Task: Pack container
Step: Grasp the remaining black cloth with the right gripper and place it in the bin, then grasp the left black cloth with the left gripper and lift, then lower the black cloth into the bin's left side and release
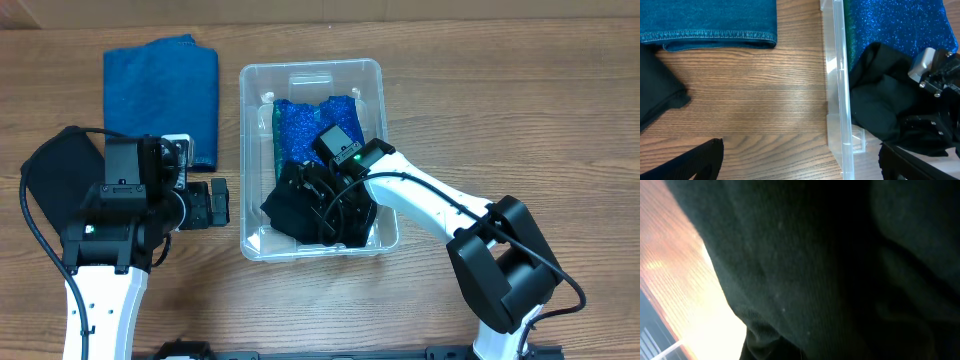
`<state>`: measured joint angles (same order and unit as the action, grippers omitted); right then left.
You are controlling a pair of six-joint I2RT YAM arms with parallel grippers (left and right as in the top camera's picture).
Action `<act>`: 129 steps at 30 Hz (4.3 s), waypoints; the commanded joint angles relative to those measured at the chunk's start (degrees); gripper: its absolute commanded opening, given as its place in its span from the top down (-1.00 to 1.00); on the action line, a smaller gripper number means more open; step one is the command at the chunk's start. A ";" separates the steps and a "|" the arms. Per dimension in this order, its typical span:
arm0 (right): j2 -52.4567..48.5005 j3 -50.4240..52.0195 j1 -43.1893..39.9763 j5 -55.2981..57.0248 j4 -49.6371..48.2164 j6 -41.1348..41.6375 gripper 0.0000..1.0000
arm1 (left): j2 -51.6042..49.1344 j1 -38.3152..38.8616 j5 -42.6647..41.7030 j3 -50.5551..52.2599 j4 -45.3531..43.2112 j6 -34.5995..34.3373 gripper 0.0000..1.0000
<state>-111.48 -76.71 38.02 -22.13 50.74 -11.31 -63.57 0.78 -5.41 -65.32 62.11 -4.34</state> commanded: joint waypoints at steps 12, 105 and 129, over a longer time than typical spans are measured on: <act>25.11 -22.67 -14.36 17.84 15.67 11.41 -1.00 | -0.04 -17.88 7.58 -2.78 3.48 -10.16 -1.00; 24.59 -19.63 -34.29 21.81 22.58 19.02 -1.00 | -49.16 17.38 11.34 -59.19 11.26 -16.41 0.00; 24.59 -19.63 -34.29 21.84 22.62 18.82 -1.00 | -41.75 9.07 14.78 -63.47 23.41 -14.95 -1.00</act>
<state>-87.00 -96.57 3.84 -0.03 73.54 7.49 -110.10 15.97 7.22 -128.05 83.33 -19.31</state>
